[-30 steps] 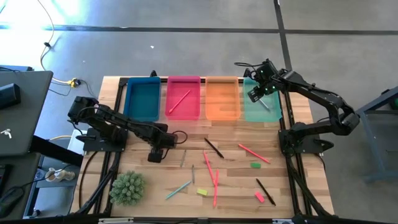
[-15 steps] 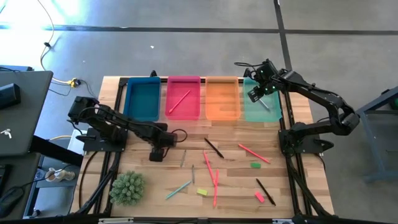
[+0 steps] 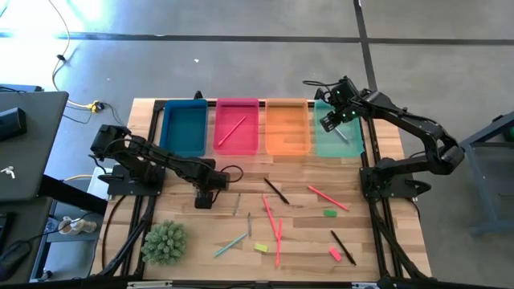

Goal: Sort crayons/erasers/pens/pencils in bins
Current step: Put the red eraser into the blue bin

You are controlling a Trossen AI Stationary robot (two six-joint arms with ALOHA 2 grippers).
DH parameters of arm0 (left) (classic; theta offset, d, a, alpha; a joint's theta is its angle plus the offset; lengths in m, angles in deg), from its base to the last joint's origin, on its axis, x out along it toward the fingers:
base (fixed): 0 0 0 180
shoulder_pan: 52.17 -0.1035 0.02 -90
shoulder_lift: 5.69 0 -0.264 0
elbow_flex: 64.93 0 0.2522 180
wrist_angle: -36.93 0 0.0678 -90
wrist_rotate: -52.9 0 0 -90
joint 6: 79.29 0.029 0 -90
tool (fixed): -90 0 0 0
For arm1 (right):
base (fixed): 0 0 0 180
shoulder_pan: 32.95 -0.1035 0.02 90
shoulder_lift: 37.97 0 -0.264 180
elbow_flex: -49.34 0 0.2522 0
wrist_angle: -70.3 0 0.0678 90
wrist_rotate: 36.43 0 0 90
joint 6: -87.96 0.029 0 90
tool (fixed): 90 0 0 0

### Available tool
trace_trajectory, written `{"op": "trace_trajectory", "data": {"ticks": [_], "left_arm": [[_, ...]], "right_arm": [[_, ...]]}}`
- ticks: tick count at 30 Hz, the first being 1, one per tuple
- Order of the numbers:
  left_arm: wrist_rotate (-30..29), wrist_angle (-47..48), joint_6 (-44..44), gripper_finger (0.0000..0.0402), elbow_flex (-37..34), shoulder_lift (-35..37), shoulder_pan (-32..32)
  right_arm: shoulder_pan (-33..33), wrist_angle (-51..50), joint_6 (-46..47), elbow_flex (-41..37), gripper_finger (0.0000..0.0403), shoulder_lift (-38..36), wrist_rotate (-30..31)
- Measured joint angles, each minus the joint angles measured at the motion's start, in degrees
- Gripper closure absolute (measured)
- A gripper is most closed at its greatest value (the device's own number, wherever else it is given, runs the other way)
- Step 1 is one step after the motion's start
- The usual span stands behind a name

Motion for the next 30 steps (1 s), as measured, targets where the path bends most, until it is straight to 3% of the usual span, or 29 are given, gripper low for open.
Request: {"op": "trace_trajectory", "data": {"ticks": [13,25,30], "left_arm": [[2.1,0.9,2.6,0.0198,0.0,-0.4,-0.1],[3.7,1.0,2.8,0.0311,0.0,-0.4,0.0],[3.6,0.7,2.8,0.0334,0.0,-0.4,0.0]], "right_arm": [[0.0,0.2,-1.1,0.0,0.0268,0.0,0.0],[0.0,0.2,-1.9,0.0,0.0268,0.0,0.0],[0.0,0.2,-1.9,0.0,0.0268,0.0,0.0]]}}
